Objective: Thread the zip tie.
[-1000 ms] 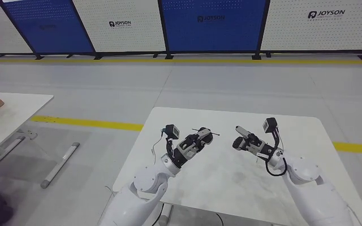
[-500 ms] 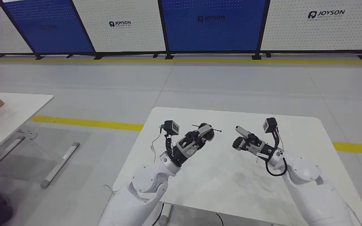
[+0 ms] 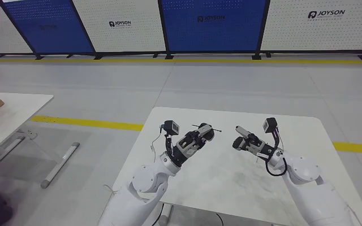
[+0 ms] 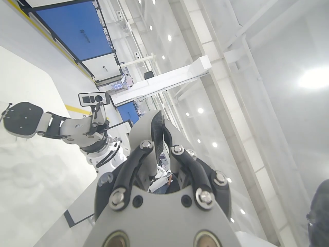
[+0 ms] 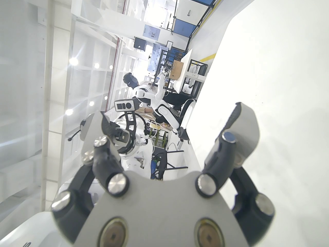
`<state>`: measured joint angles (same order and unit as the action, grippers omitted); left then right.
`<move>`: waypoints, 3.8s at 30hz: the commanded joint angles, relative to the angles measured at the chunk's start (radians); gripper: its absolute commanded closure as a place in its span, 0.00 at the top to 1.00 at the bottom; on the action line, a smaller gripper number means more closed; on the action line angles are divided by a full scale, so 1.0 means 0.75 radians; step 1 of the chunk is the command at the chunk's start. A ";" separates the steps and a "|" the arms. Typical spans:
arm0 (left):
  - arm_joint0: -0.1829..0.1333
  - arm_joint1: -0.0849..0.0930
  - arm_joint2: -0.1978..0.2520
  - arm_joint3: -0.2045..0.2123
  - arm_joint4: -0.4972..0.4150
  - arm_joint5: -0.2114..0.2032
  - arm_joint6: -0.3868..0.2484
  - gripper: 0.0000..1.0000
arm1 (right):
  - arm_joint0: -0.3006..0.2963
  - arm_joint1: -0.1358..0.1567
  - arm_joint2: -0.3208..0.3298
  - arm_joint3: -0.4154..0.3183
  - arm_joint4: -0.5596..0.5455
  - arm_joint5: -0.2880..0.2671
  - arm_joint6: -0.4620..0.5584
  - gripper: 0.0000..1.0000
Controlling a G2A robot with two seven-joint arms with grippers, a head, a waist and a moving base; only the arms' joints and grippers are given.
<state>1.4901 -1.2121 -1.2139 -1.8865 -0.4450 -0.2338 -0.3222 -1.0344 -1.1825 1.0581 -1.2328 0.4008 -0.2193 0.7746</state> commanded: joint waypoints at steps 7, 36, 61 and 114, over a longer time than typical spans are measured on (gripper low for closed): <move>-0.036 0.000 0.051 0.094 0.125 0.103 -0.013 0.00 | 0.000 0.000 0.000 0.000 0.000 0.000 0.000 1.00; -0.112 -0.026 0.194 0.391 0.302 -0.015 0.106 0.00 | 0.000 0.000 0.000 0.000 0.000 0.000 0.000 1.00; -0.187 -0.040 0.238 0.503 0.305 -0.002 0.097 0.00 | -0.005 0.000 0.002 -0.002 -0.001 0.003 -0.010 1.00; -0.187 -0.040 0.238 0.503 0.305 -0.002 0.097 0.00 | 0.298 0.174 0.185 -0.104 -0.866 0.527 0.785 1.00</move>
<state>1.3495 -1.2421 -1.0357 -1.5095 -0.2165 -0.2353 -0.2498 -0.8109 -1.0520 1.1971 -1.3105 -0.2488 0.1760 1.3635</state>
